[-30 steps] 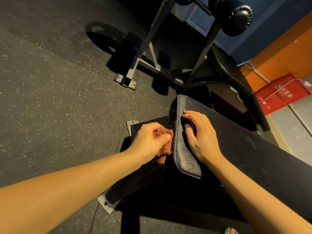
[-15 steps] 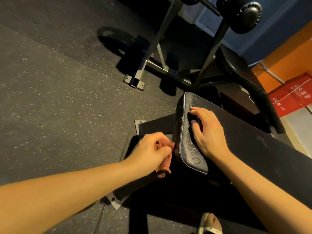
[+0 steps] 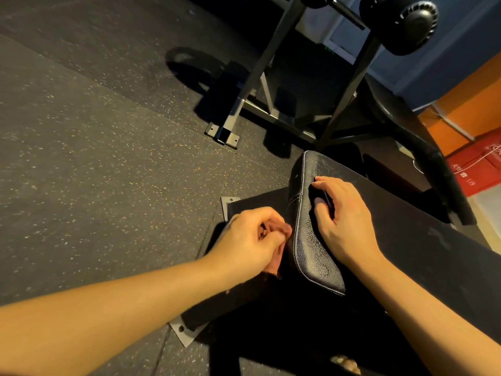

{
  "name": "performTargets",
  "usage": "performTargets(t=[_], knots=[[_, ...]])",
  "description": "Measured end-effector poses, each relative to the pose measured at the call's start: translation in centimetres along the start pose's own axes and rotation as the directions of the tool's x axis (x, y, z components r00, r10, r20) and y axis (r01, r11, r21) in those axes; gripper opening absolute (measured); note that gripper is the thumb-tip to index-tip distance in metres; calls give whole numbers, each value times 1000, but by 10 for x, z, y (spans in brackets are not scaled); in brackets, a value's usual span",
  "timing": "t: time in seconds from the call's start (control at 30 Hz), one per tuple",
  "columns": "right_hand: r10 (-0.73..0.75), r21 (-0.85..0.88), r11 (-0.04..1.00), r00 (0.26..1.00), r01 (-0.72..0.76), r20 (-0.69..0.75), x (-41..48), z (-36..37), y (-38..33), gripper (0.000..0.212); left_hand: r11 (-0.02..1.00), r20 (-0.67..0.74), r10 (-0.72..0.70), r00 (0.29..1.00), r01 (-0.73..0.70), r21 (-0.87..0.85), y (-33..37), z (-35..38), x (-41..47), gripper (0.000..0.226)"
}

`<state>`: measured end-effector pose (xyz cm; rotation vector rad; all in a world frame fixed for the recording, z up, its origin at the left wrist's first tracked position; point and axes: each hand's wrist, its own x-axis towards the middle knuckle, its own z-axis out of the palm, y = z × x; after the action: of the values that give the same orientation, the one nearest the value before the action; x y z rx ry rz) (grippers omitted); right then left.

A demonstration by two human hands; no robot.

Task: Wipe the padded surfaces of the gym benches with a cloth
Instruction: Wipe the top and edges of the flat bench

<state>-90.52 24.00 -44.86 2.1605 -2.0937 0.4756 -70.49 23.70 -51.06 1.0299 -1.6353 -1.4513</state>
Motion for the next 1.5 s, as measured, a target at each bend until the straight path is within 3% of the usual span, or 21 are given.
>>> performTargets(t=[0.1,0.27,0.37,0.47,0.53,0.63,0.67,0.73,0.9,0.97,1.07,1.13,1.23,1.27,1.4,1.5], knots=[[-6,-1,1000,1000,6,-1,1,0,1,30,995,-38,-96,995,96,-13,-2,4,29,15],[-5,5,1000,1000,5,3,2,-2,0,29,994,-23,54,998,-56,-99,5,6,-11,19],[5,6,1000,1000,-5,1,1,-2,0,29,997,-15,75,997,-75,18,2,1,-1,18],[17,9,1000,1000,-17,-10,1,-2,-1,29,989,-40,-35,999,41,142,-7,-2,24,16],[15,14,1000,1000,-15,-5,1,-1,0,28,990,-170,-61,984,81,112,-9,-6,34,10],[23,31,999,1000,-23,-10,2,0,2,28,993,-406,-119,906,110,-46,-1,-12,40,15],[29,39,999,1000,-28,-11,1,0,2,28,985,-397,-156,904,110,-136,4,-11,39,21],[33,47,998,999,-32,-19,0,0,1,27,957,-248,-198,948,132,-257,12,-7,33,31],[21,29,999,1000,-21,-5,3,-1,2,28,989,17,-113,993,114,-92,8,-17,23,25],[20,20,1000,1000,-20,3,3,-1,1,28,992,159,-67,985,82,-92,8,-28,18,26],[24,23,999,1000,-24,-2,2,-2,2,28,993,424,-37,905,80,-83,8,-45,15,30],[24,35,999,1000,-24,-2,2,-1,1,28,999,377,-42,925,49,-9,6,-54,19,27],[31,49,998,999,-30,-9,2,0,1,28,999,-23,-31,999,31,-7,6,-48,25,25],[33,50,998,999,-32,-11,2,-1,0,29,998,-64,-22,998,18,-57,10,-40,23,25],[22,26,999,1000,-22,-11,2,-2,-1,27,995,24,96,995,-97,30,21,-13,12,27],[21,22,1000,1000,-21,-7,2,-2,0,27,998,201,63,978,-62,-11,26,-30,14,27]])
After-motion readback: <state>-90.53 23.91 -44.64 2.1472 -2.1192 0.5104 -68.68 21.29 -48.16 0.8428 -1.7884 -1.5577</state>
